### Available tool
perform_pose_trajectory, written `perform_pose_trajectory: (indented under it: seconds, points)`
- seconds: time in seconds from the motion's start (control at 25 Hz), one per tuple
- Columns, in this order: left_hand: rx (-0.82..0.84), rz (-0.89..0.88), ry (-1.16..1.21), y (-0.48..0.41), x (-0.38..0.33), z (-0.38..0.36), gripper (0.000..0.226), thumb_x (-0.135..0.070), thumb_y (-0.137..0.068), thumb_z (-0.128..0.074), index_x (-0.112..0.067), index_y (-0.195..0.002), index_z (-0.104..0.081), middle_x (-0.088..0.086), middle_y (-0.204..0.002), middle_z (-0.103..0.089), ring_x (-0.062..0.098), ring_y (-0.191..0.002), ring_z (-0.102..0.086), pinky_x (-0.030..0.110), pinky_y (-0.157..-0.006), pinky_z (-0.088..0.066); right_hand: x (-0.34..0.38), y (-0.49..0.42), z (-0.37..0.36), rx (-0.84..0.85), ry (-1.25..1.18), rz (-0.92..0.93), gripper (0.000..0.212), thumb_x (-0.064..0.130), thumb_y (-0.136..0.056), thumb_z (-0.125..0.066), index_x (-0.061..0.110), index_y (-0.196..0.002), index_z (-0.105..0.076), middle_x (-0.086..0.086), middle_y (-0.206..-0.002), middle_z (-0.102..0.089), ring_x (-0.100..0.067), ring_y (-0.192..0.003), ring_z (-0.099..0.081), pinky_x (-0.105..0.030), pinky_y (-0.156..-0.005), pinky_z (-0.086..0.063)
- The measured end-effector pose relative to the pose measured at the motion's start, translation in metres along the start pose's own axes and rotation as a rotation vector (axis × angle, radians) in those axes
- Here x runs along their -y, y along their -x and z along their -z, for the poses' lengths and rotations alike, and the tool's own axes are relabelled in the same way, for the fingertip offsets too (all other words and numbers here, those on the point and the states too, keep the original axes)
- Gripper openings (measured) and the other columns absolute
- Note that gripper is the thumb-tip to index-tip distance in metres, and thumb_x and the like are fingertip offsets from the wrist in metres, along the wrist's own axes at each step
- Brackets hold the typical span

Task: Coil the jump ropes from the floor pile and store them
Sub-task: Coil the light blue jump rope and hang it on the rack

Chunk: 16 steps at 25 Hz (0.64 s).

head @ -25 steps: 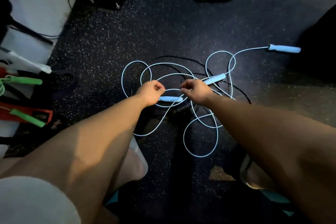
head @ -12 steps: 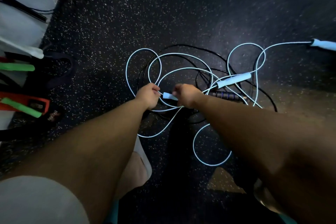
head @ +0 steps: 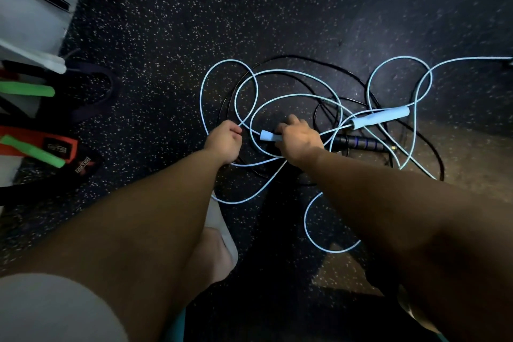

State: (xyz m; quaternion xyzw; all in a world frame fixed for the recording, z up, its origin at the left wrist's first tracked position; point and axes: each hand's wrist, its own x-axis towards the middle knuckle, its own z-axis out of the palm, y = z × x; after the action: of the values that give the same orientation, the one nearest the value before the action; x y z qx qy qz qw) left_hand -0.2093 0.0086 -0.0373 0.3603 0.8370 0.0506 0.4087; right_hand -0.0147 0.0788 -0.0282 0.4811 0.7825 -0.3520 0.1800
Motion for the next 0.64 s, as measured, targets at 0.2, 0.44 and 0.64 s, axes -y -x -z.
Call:
perform_pose_trajectory:
  seconds: [0.2,0.44,0.64]
  points:
    - [0.051,0.050,0.206,-0.003,-0.016,0.001,0.014,-0.023,-0.093,-0.067,-0.024,-0.107,-0.066,-0.003,-0.098,-0.073,0.014,-0.083,-0.067,0.023,-0.077,-0.050,-0.006,0.002,-0.001,-0.062,0.007,0.037,0.032,0.036,-0.097,-0.049,0.030,-0.127,-0.058,-0.005,-0.122,-0.044,-0.031,-0.116,-0.042,-0.042,-0.089,-0.046]
    - [0.113,0.183,0.539,0.002,-0.030,-0.006,0.016,-0.002,-0.097,-0.056,-0.017,-0.097,-0.061,0.008,-0.094,-0.072,0.012,-0.073,-0.070,0.020,-0.065,-0.055,0.008,-0.003,-0.005,-0.065,0.125,0.033,0.032,0.038,-0.099,-0.043,0.040,-0.127,-0.058,-0.004,-0.119,-0.048,-0.031,-0.115,-0.039,-0.046,-0.095,-0.031]
    - [0.124,0.033,0.383,-0.007,-0.017,-0.008,0.022,-0.010,-0.083,-0.079,-0.029,-0.085,-0.069,-0.001,-0.082,-0.061,0.011,-0.072,-0.058,0.020,-0.071,-0.050,0.013,-0.011,-0.005,0.070,-0.055,0.055,0.035,0.043,-0.100,-0.039,0.035,-0.128,-0.059,-0.007,-0.121,-0.047,-0.032,-0.119,-0.043,-0.047,-0.102,-0.034]
